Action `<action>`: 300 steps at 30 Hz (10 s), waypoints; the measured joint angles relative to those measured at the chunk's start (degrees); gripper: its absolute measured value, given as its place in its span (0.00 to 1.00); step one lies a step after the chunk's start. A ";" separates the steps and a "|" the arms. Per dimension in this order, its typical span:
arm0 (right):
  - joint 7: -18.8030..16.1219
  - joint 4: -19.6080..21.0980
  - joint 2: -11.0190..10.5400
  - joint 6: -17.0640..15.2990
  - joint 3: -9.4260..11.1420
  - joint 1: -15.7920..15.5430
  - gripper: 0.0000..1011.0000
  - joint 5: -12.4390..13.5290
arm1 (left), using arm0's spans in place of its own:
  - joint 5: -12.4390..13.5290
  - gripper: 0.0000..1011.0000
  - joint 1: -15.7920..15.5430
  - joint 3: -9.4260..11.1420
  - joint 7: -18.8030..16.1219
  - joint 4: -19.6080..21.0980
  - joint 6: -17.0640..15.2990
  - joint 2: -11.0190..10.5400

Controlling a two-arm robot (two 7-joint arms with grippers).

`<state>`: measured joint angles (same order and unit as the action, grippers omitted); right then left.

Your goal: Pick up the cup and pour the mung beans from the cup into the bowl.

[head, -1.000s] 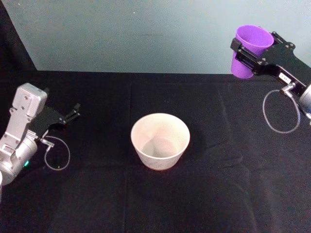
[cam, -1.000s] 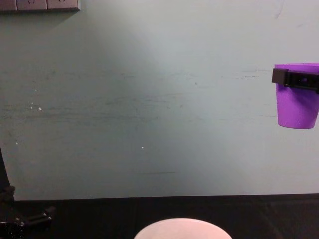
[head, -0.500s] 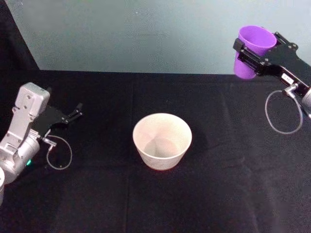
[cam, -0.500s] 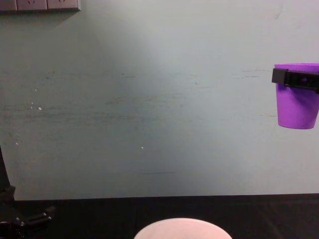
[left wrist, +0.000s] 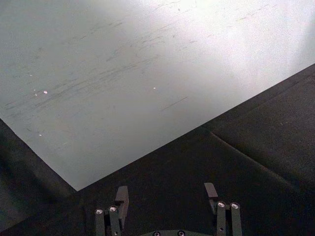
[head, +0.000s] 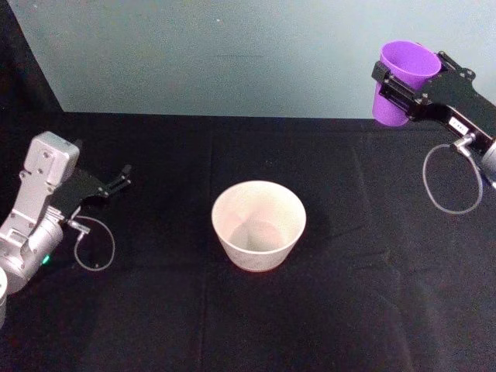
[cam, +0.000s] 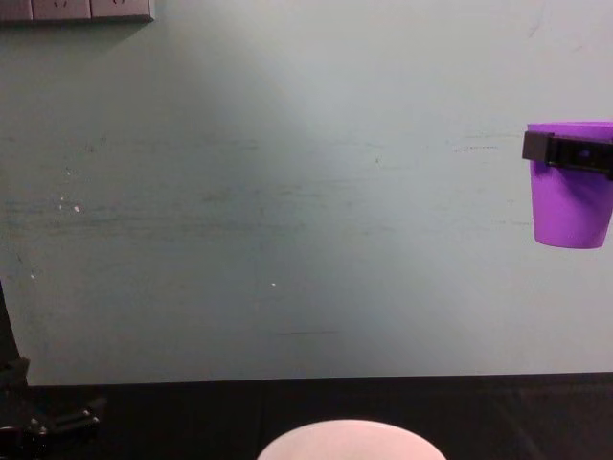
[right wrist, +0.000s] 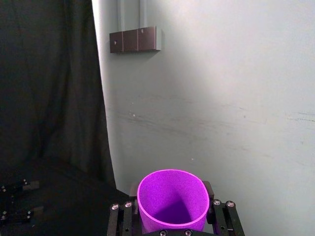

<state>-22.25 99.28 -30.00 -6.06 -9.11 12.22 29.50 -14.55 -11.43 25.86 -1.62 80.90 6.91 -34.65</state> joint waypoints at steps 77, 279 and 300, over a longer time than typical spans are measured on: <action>-0.07 -0.19 -0.08 0.20 -0.21 0.11 0.73 0.13 | 0.00 0.99 0.00 0.00 0.00 0.00 0.00 0.00; 13.76 -7.31 -4.54 12.62 -27.33 11.40 0.73 -74.31 | 0.00 0.99 0.00 0.00 0.00 0.00 0.00 0.00; -0.71 -14.64 7.76 13.03 -7.00 4.88 0.73 -22.76 | 0.00 0.99 0.00 0.00 0.00 0.00 0.00 0.00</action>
<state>-22.96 84.64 -22.24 6.97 -16.11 17.10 6.75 -14.55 -11.43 25.86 -1.62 80.90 6.91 -34.65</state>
